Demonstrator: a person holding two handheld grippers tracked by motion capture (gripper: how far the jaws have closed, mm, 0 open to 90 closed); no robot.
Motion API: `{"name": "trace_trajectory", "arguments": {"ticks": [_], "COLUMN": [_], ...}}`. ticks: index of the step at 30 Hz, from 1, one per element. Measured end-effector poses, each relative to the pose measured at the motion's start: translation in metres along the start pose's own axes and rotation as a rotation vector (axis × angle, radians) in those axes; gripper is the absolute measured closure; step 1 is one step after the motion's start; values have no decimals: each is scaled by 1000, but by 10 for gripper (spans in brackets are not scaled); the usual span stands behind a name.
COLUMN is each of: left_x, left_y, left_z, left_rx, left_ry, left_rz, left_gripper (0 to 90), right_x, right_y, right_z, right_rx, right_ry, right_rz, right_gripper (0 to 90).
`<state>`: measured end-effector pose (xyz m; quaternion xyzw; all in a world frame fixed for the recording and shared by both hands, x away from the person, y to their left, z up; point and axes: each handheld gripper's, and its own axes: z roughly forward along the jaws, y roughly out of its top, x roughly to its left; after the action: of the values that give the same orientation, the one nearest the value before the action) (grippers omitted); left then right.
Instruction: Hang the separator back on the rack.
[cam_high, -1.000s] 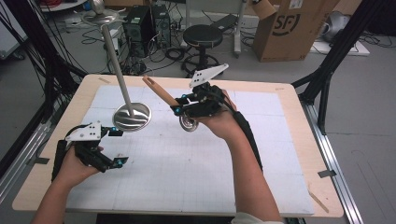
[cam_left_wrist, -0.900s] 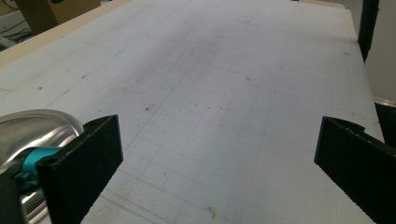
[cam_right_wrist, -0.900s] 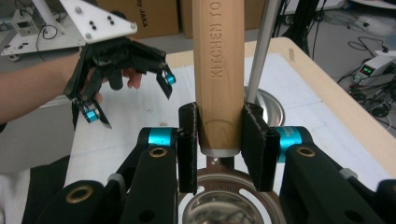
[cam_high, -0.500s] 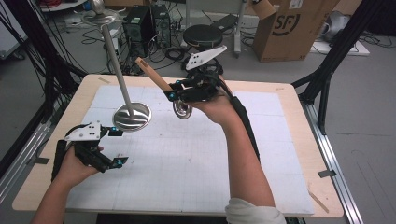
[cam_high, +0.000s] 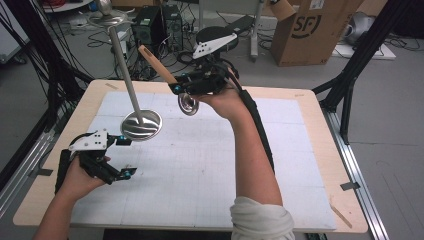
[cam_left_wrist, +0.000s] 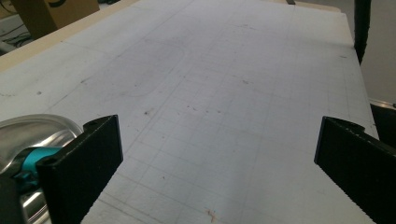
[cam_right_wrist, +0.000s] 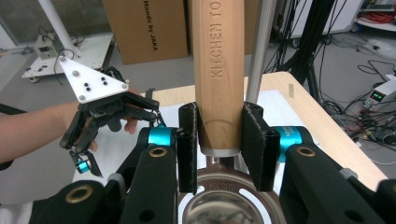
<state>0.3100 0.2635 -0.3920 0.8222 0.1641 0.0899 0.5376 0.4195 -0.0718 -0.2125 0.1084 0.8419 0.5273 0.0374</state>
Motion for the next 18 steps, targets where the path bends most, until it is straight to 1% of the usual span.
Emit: {"name": "trace_trajectory", "arguments": {"ticks": [2, 7, 11, 14, 18], "left_x": [0, 0, 0, 1, 0], "left_y": [0, 1, 0, 0, 0], "left_z": [0, -1, -2, -1, -1], "left_rx": [-1, -6, -8, -8, -8], "left_ry": [0, 0, -4, -3, -5], "left_rz": [4, 8, 3, 2, 1], "left_gripper": [16, 16, 16, 16, 16], "right_x": [-1, -7, -9, -12, -16], "right_y": [4, 10, 13, 16, 17], "right_z": [2, 5, 8, 7, 5], "right_rx": [-8, -17, -14, -30, -43], "right_ry": [3, 4, 4, 6, 4], "right_rz": [-7, 4, 10, 8, 23], "right_gripper": [686, 686, 686, 686, 686]}}
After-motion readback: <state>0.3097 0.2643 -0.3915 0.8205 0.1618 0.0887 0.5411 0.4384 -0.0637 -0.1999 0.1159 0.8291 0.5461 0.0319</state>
